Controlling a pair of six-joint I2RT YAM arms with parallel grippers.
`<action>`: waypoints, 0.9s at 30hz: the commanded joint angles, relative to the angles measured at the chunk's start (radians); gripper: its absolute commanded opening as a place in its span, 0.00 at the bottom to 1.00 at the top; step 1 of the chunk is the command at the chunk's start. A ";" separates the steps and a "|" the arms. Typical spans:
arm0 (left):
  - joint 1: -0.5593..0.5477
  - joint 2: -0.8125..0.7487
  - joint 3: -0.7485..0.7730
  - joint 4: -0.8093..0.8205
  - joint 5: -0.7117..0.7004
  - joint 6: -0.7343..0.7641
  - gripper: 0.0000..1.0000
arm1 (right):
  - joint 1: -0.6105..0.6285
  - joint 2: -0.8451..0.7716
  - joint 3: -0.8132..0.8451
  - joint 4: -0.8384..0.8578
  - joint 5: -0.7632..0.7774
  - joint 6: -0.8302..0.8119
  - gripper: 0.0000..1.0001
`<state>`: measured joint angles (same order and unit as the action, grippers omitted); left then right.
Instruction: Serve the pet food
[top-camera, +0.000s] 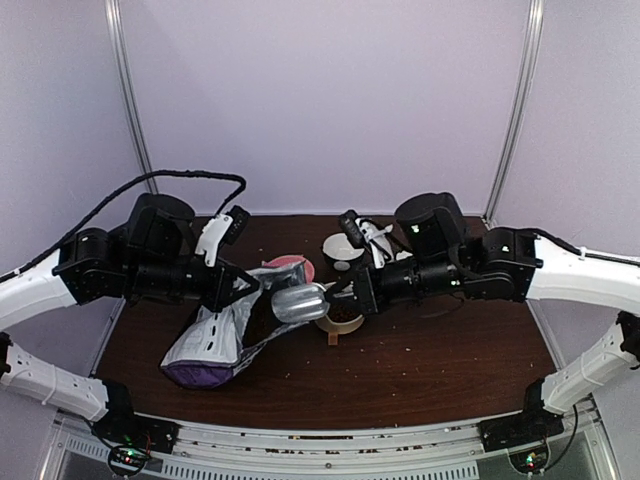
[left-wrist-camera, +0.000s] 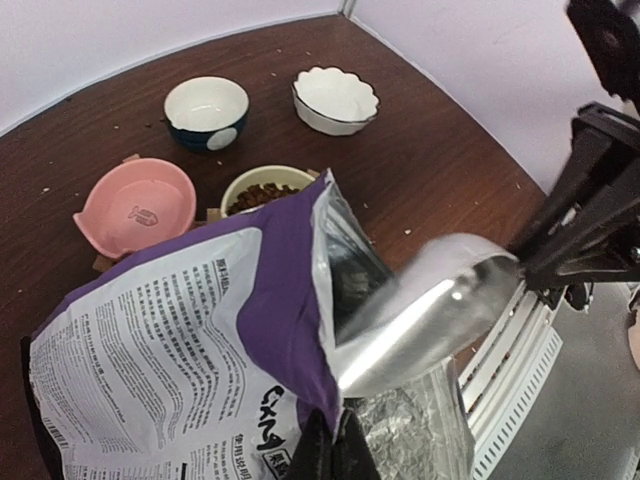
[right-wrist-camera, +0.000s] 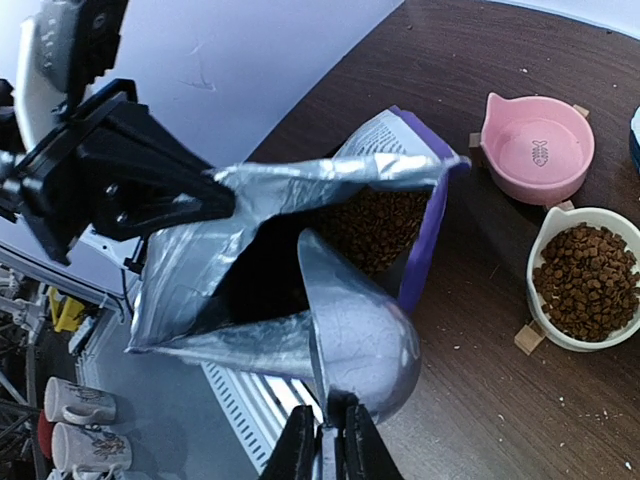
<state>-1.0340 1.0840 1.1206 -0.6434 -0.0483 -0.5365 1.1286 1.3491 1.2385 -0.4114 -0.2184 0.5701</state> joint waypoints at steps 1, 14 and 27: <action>-0.107 0.039 0.077 0.159 -0.024 0.060 0.00 | 0.032 0.080 0.055 -0.102 0.204 -0.019 0.00; -0.233 0.179 0.127 0.396 -0.057 0.027 0.00 | 0.102 0.216 -0.125 0.228 0.330 0.107 0.00; 0.125 -0.067 -0.169 0.147 -0.089 -0.155 0.73 | 0.102 0.204 -0.161 0.234 0.399 0.117 0.00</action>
<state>-1.0546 1.0679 1.0927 -0.4442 -0.1783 -0.5980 1.2320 1.5673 1.0859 -0.2104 0.1371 0.6765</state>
